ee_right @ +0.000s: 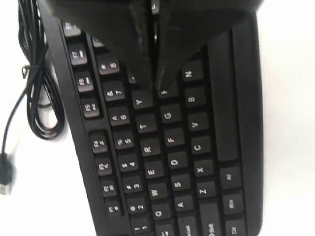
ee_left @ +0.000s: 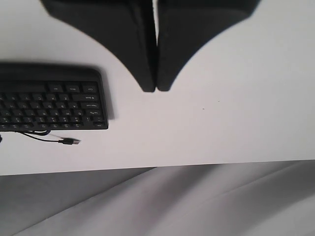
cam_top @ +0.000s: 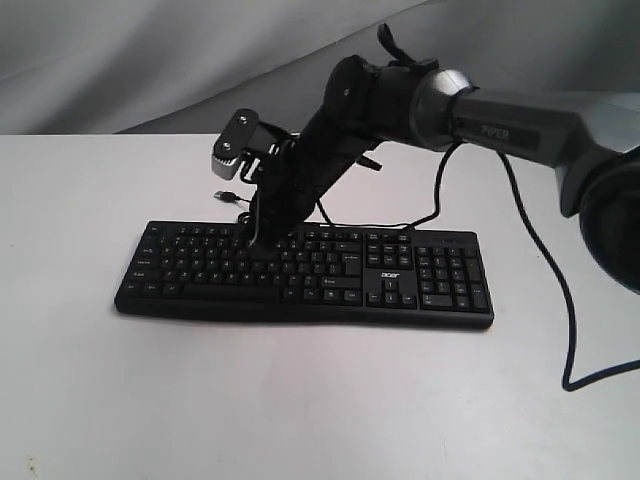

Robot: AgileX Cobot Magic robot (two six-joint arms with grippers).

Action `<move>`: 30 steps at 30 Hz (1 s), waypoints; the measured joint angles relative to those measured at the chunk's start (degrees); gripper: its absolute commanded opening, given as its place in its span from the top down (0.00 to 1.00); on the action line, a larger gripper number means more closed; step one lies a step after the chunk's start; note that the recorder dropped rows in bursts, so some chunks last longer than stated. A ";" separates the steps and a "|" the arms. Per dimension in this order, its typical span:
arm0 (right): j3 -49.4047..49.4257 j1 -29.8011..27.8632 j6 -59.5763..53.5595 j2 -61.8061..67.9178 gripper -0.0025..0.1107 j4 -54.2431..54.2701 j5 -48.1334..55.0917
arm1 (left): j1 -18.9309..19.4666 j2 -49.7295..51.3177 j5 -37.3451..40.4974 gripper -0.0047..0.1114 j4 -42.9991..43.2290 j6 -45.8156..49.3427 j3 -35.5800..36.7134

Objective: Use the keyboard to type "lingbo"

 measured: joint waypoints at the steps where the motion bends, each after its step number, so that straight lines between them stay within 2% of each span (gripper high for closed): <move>1: 0.00 -0.43 0.41 -0.11 0.98 -0.24 0.33 | 0.00 0.00 0.00 0.96 0.00 0.00 0.00; 5: 2.99 -2.23 0.30 -0.24 0.98 0.52 -0.89 | 0.00 0.00 0.00 0.96 0.00 0.00 0.00; 11: 9.57 -4.43 -8.23 -0.72 0.98 9.67 -6.16 | 0.00 0.00 0.00 0.96 0.00 0.00 0.00; 30: 10.03 -4.69 -8.25 -0.51 0.98 9.30 -8.23 | 0.00 0.00 0.00 0.96 0.00 0.00 0.00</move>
